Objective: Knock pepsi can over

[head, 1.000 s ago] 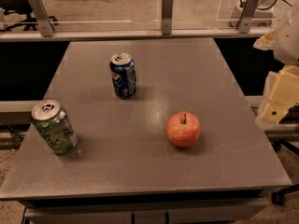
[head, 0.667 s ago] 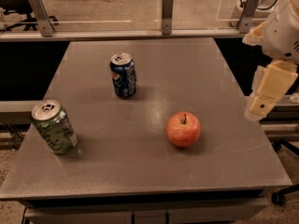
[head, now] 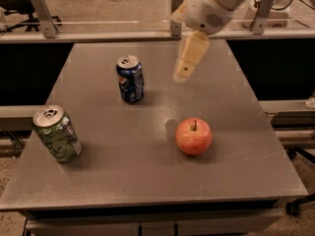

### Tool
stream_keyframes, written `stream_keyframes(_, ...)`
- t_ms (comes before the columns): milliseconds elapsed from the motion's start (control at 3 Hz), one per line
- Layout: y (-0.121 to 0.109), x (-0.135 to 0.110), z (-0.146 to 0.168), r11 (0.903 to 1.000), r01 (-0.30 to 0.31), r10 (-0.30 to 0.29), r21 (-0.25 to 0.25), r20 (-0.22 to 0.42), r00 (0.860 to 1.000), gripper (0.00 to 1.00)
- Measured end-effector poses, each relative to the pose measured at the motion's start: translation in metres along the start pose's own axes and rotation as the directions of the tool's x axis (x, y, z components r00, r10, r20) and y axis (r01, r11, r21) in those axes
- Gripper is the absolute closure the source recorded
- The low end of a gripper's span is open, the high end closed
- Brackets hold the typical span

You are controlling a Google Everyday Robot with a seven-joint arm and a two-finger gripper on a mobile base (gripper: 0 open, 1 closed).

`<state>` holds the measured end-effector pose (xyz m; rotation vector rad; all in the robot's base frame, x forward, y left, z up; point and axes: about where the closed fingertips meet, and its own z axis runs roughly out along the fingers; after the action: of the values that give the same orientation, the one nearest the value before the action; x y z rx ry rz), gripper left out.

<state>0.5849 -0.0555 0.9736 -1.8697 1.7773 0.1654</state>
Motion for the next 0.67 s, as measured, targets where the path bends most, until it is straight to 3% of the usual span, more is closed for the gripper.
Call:
stream_keyframes(333, -0.0140, -0.0094, 0.0074, 1.0000, 0.008, -0.008, 0.005, 0.026, 1.000, 0.00)
stream_keyframes(667, -0.0139, -0.0090, 0.0133, 1.0000, -0.006, 0.006, 0.005, 0.037, 0.999, 0.00)
